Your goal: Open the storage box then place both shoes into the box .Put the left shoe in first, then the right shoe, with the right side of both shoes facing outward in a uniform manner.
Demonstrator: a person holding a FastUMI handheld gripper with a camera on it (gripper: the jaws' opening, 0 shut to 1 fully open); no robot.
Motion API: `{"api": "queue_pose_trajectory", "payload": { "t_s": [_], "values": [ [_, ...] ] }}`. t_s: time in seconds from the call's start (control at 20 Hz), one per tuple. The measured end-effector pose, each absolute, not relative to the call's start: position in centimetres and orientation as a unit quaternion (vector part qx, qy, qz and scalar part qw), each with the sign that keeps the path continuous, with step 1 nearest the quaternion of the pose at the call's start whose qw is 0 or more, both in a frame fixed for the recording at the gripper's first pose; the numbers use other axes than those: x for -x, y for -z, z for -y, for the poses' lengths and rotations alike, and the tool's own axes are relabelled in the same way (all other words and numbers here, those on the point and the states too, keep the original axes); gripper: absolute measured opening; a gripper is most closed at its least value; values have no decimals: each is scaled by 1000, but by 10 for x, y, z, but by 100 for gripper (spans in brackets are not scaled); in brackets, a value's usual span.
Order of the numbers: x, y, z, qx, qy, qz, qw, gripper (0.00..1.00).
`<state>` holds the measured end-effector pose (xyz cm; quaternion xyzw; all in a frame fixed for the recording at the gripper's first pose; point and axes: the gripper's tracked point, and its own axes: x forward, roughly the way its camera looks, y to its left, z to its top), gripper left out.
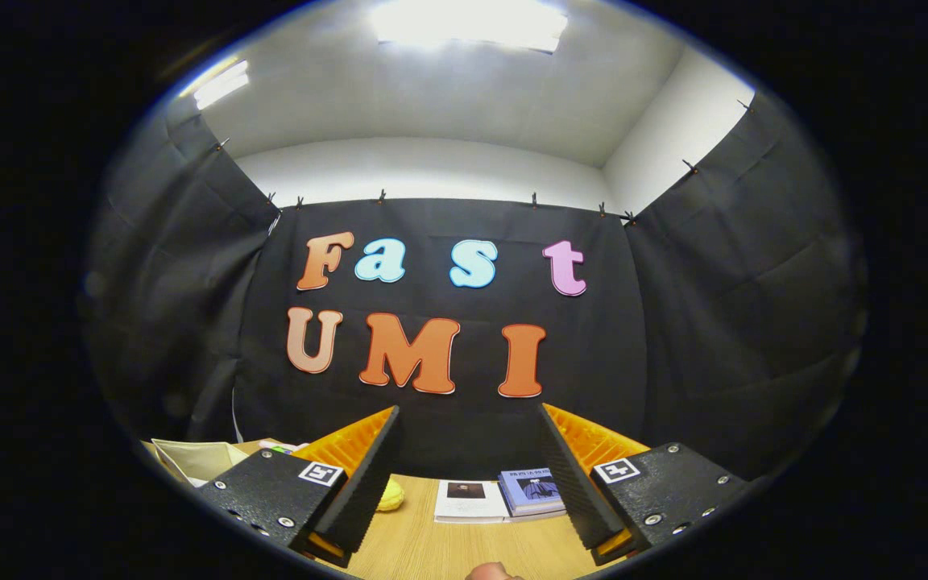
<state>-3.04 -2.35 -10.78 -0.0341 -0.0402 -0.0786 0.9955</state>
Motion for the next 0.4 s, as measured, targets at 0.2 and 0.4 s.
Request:
{"api": "queue_pose_trajectory", "payload": {
  "t_s": [0.2,0.4],
  "values": [
    [28,110,19,33,76,40,996,97],
    [31,110,8,37,69,37,996,97]
  ]
}}
